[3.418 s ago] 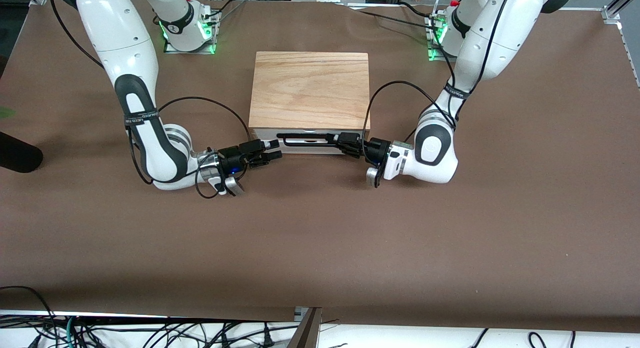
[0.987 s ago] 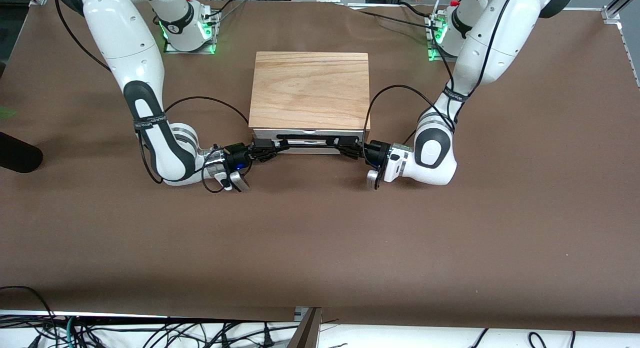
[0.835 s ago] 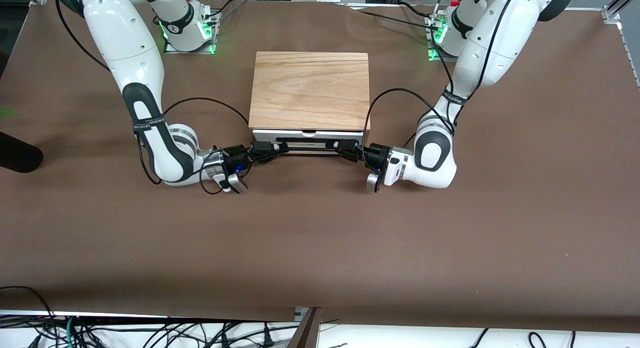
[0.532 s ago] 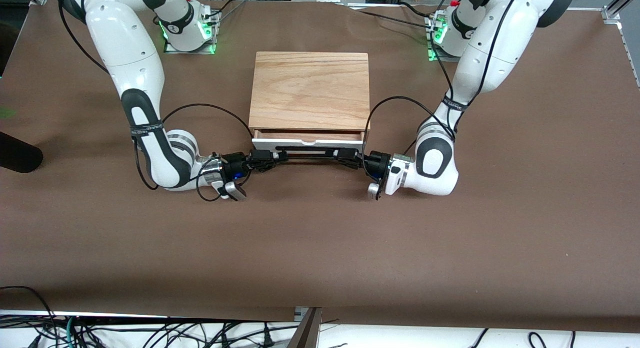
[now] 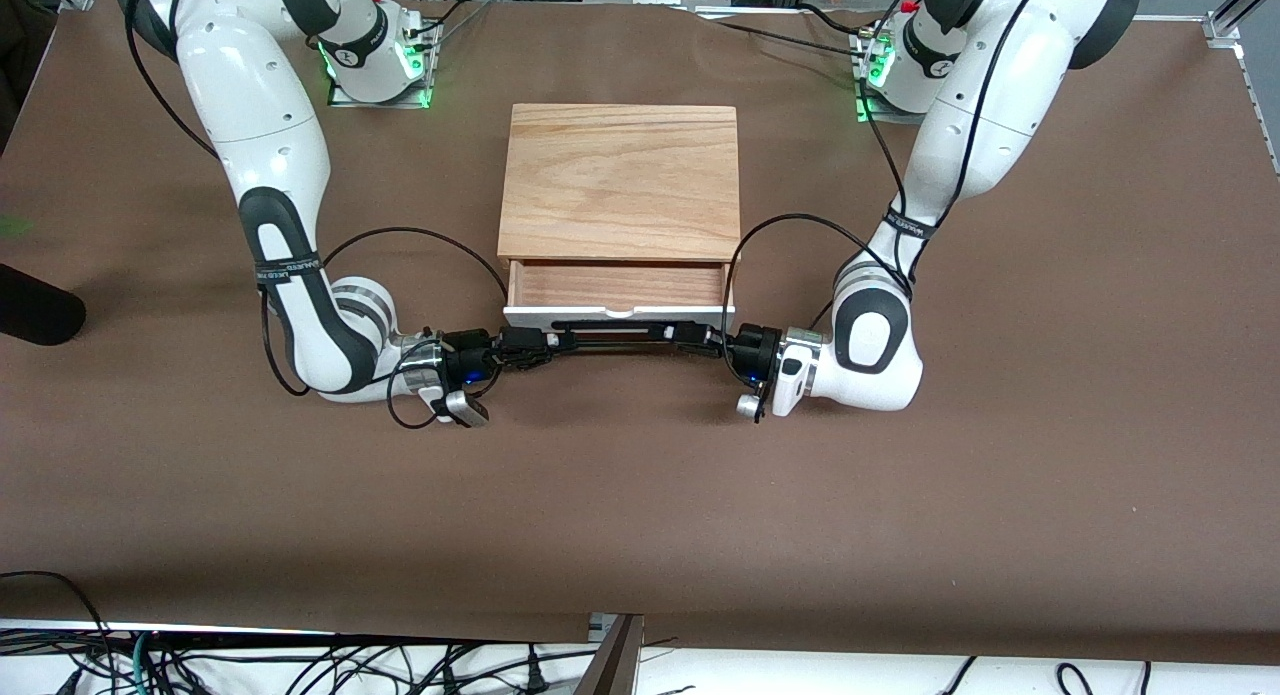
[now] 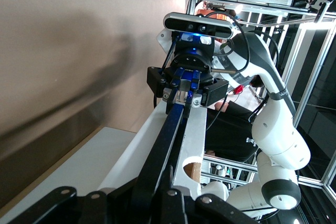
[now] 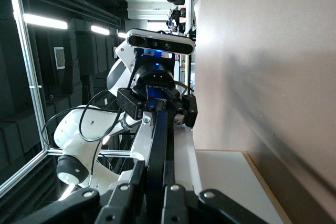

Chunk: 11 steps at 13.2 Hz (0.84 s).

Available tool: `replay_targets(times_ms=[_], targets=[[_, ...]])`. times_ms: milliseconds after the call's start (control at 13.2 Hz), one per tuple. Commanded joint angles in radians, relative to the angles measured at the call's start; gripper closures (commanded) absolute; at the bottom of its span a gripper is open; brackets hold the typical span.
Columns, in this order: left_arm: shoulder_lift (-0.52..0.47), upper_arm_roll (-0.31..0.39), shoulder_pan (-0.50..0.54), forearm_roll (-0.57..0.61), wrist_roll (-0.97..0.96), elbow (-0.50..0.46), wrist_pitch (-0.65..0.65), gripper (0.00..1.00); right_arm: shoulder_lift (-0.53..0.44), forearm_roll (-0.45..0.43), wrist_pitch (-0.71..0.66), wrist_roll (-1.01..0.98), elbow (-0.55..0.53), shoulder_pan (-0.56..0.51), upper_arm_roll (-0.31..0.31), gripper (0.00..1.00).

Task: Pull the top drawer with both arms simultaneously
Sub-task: 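Pull the black handle outward with both grippers to slide the drawer open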

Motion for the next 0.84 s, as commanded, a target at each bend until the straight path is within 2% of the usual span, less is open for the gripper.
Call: replay_targets(times_ms=[0,380,456,532,608,759], targets=[[0.009,-0.016,0.011,-0.039,-0.059,0.115,-0.031,1.00,0.085,0.023,0.083,0.066,0.139,0.000,0.006,0.90],[0.035,-0.016,0.011,-0.032,-0.045,0.112,-0.031,1.00,0.142,0.023,0.084,0.074,0.224,-0.026,0.001,0.90],[0.039,-0.016,0.011,-0.031,-0.044,0.112,-0.031,0.75,0.142,0.023,0.090,0.074,0.228,-0.032,0.001,0.90],[0.044,-0.016,0.011,-0.026,-0.036,0.112,-0.031,0.21,0.144,0.023,0.095,0.075,0.238,-0.043,0.001,0.90],[0.045,-0.014,0.012,-0.025,-0.010,0.111,-0.031,0.00,0.150,0.024,0.095,0.092,0.248,-0.046,0.001,0.90],[0.065,-0.006,0.014,-0.026,0.010,0.114,-0.031,0.00,0.162,0.026,0.104,0.097,0.271,-0.052,0.001,0.90]])
